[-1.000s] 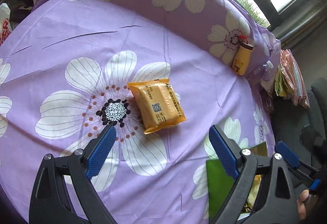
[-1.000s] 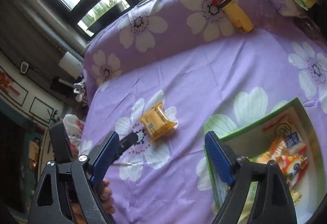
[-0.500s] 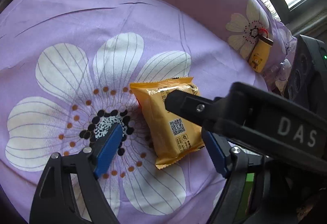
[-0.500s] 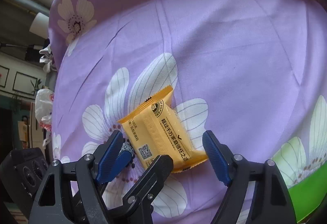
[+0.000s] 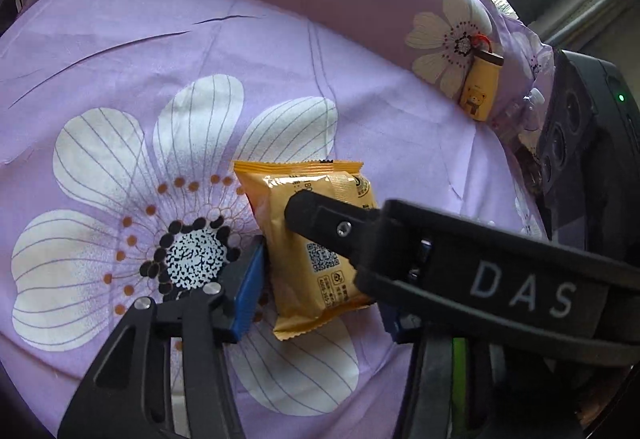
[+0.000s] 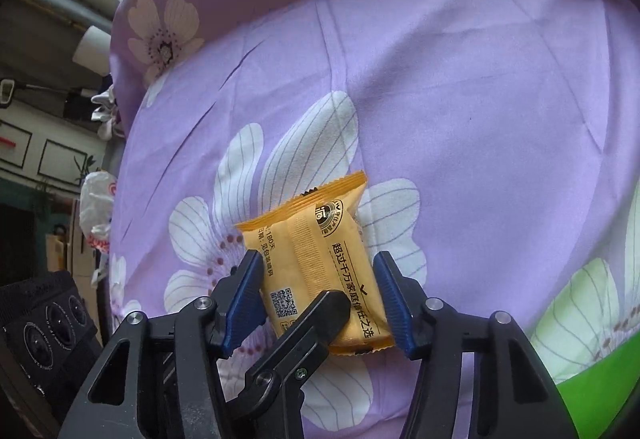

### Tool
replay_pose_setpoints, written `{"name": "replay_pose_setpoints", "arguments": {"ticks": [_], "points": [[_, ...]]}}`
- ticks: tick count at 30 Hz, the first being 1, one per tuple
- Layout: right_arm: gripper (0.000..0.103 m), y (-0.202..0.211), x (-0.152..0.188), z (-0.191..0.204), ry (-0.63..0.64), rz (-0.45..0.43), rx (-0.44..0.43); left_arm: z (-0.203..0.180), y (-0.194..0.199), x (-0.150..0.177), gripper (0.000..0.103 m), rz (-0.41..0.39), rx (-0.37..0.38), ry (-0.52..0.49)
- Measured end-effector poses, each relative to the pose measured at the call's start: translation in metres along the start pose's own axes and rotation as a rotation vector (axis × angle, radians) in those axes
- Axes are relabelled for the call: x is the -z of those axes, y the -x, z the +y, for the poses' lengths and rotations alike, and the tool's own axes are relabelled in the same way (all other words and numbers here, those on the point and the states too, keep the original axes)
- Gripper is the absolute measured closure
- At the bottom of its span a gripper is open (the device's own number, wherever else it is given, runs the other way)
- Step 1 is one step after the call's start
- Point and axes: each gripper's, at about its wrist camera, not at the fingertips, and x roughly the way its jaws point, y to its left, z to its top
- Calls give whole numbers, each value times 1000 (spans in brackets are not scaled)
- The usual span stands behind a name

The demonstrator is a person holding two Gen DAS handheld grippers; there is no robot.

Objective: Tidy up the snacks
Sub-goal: 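Lift the cake packet and carry it over the green box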

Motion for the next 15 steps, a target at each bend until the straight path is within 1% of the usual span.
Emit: {"name": "replay_pose_setpoints", "arguments": {"ticks": [4, 6, 8, 9, 10, 12, 15], "points": [[44, 24, 11, 8, 6, -41, -13, -15, 22, 5, 53, -39, -4, -47], [44, 38, 19, 12, 4, -60, -18, -24, 34, 7, 53, -35, -9, -78], [44, 50, 27, 13, 5, -73, -37, -34, 46, 12, 53, -37, -36, -113], [44, 56, 31, 14, 7, -77, -54, -39, 54, 17, 54, -56, -43, -134], [44, 62, 36, 16, 15, -83, -63, -43, 59, 21, 54, -71, -42, -147], [44, 75, 46, 21, 31, -109, -56, -48, 69, 28, 54, -75, -29, -158], [44, 92, 59, 23, 19, -134, -54, -61, 81, 39, 54, -89, -26, -173]]}}
